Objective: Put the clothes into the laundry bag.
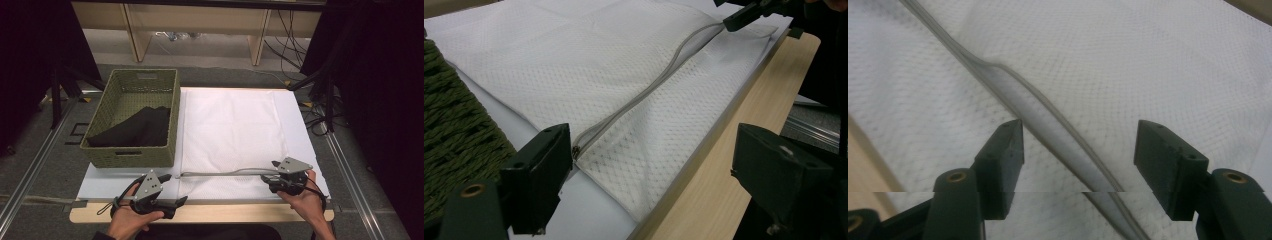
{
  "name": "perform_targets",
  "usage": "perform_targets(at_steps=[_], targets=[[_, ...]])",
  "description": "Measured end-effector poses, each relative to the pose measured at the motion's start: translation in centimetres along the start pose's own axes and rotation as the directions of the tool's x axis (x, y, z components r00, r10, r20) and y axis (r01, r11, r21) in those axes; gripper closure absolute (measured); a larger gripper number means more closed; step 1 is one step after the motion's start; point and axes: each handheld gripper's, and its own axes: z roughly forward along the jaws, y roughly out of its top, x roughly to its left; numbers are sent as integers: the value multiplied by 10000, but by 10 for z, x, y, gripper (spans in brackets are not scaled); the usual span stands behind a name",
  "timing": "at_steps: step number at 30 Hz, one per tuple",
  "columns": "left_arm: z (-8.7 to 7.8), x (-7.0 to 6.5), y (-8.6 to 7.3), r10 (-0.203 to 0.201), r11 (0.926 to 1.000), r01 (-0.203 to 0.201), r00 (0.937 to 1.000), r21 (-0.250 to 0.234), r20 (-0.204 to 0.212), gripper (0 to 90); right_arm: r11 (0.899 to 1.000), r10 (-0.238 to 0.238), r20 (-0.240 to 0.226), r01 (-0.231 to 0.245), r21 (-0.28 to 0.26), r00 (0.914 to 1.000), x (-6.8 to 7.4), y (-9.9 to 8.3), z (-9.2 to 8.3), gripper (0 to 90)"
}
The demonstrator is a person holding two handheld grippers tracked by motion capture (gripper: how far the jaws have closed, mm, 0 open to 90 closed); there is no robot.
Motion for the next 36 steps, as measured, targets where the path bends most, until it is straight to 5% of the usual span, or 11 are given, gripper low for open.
perform_targets(at_steps=[6, 7, 12, 16, 18, 26, 32, 36], targets=[[0, 1, 1, 239, 9997, -239, 9997, 95, -12, 160, 9949, -884, 133, 876, 503, 9960, -3, 7, 16, 414], [0, 0, 0, -25, 10000, 25, 10000, 86, -28, 159, 9952, -787, 101, 780, 592, 9968, -3, 7, 18, 418], [0, 0, 0, 2, 10000, -2, 10000, 87, 0, 160, 9916, -903, 25, 896, 927, 9959, 1, 11, 28, 441], [1, 0, 1, 86, 9999, -86, 9999, 83, 54, 160, 9791, -1670, 96, 1647, 1197, 9859, 3, 15, 36, 468], [1, 0, 1, 135, 9999, -135, 9999, 82, 79, 160, 9831, -1247, 108, 1221, 1364, 9921, 8, 17, 39, 496], [0, 2, 1, 243, 9996, -244, 9997, 116, 56, 161, 9736, -1966, -347, 1993, 1115, 9799, 11, 28, 51, 572], [0, 1, 2, 85, 10000, -85, 9999, 40, 116, 161, 9715, -2032, -507, 2077, 1138, 9778, 15, 32, 59, 615], [0, 1, 1, 39, 9999, -40, 10000, 121, 75, 161, 9617, -2538, -661, 2590, 896, 9650, 15, 37, 63, 648]])
